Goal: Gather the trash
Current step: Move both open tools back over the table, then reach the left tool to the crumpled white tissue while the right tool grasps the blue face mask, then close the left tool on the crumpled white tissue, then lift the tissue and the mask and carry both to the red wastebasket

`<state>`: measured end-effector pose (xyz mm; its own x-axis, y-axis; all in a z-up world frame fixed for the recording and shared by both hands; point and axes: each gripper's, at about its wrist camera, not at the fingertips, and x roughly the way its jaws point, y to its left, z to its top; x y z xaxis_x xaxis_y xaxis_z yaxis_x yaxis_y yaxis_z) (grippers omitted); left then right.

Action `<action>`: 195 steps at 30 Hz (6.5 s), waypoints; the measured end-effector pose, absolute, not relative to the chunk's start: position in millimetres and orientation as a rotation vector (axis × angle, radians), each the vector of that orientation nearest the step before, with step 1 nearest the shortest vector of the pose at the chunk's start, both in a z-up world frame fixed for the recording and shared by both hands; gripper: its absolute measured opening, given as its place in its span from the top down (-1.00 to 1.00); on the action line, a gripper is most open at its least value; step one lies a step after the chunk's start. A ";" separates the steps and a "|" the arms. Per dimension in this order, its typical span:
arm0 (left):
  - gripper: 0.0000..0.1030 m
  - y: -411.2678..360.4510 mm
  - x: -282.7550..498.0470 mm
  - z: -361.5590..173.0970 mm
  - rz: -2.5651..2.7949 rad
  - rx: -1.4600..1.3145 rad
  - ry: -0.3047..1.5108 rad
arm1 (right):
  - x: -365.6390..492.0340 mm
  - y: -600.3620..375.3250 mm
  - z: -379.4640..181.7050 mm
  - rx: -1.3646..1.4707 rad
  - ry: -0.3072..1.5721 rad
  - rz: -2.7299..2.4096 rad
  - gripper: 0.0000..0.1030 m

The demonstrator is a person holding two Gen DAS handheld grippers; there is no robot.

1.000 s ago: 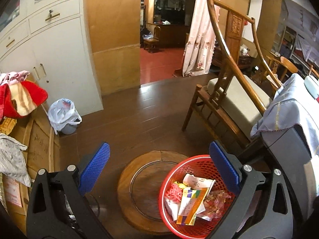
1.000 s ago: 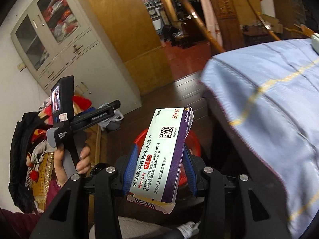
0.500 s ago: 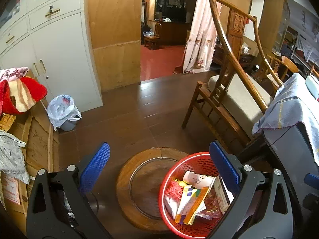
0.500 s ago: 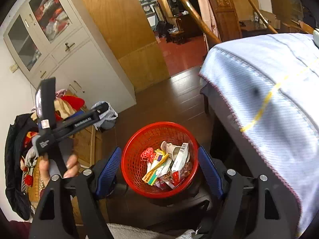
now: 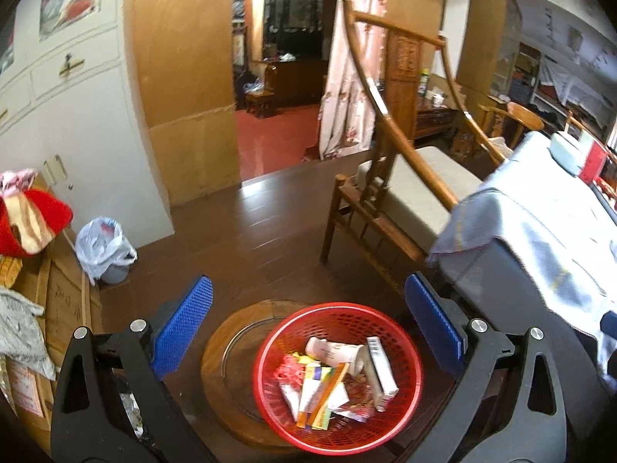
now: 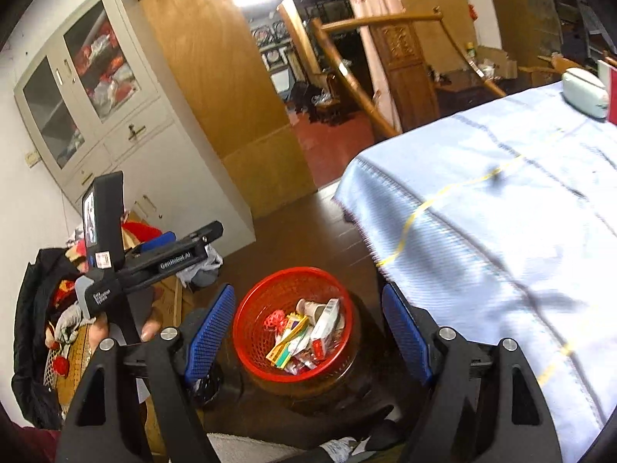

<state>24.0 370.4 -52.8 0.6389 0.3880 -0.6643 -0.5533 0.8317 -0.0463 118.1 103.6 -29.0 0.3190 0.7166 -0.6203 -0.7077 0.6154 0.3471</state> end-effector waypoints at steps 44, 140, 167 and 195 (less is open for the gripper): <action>-0.87 22.5 157.7 -17.8 0.063 0.199 0.668 | 180.3 -245.3 -28.1 0.173 0.738 0.366 -0.62; -0.26 -44.5 356.1 -55.2 -0.096 -0.007 0.949 | 300.6 -287.2 -69.7 0.252 0.934 0.186 0.06; 0.27 -36.0 310.2 -8.9 -0.206 -0.059 0.754 | 291.7 -306.8 -49.3 0.366 0.832 0.217 0.75; 0.28 87.2 120.9 89.4 0.047 -0.039 0.484 | 283.4 -315.5 -45.6 0.393 0.812 0.237 0.75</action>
<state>120.9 87.2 89.4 0.8843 0.0364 -0.4655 -0.0548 0.9982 -0.0260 283.4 -315.5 -45.6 0.6674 0.3528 -0.6558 -0.0560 0.9019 0.4283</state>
